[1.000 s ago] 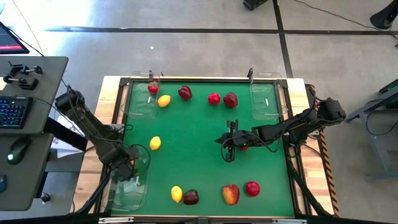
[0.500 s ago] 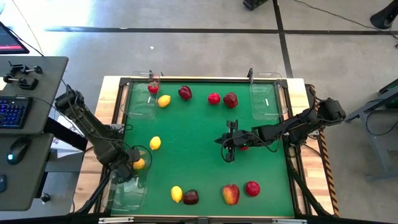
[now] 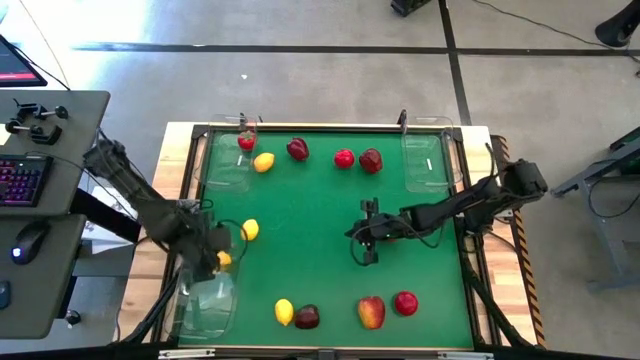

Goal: Sort produce into baskets
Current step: Put the apple into the top right bin

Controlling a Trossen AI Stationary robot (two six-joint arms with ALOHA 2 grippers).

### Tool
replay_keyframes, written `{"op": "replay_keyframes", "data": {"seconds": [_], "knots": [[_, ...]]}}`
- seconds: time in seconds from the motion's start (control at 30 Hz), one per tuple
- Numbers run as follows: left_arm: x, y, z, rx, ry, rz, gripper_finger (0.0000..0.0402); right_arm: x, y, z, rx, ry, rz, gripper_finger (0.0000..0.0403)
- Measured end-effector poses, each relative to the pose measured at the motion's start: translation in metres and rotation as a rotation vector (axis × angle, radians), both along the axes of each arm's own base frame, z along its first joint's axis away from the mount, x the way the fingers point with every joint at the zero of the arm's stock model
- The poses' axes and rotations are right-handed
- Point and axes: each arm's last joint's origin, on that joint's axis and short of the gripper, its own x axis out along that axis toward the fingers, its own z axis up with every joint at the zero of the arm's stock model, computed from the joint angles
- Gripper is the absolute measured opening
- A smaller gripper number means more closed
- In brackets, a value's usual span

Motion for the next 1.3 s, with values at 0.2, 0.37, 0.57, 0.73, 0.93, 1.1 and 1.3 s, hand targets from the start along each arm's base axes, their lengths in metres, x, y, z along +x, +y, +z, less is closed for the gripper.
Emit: {"op": "replay_keyframes", "data": {"seconds": [0.2,0.37,0.57,0.73,0.93,1.1,1.3], "knots": [[0.009,0.022,0.021,0.003,-0.256,-0.063,0.0002,0.008,0.0,0.002,-0.065,-0.054,-0.006,0.0],[0.025,0.031,0.031,0.046,-0.417,-0.175,0.0001,0.012,0.0,0.012,-0.068,-0.088,-0.013,0.0],[0.049,0.043,0.027,0.118,-0.581,-0.288,0.0,0.009,0.008,0.01,-0.081,-0.054,0.027,0.0001],[0.07,0.062,0.01,0.117,-0.731,-0.375,0.0,0.008,0.014,0.011,-0.113,-0.067,-0.009,0.002],[0.084,0.088,-0.012,0.095,-0.893,-0.416,0.0,0.001,0.016,0.018,-0.184,-0.08,-0.153,0.0067],[0.094,0.106,-0.03,0.102,-1.022,-0.427,0.0,-0.008,0.013,0.029,-0.171,-0.082,-0.229,0.0094],[0.107,0.129,-0.051,0.108,-1.098,-0.425,0.0,-0.016,0.015,0.047,-0.132,-0.14,-0.229,0.0108]]}}
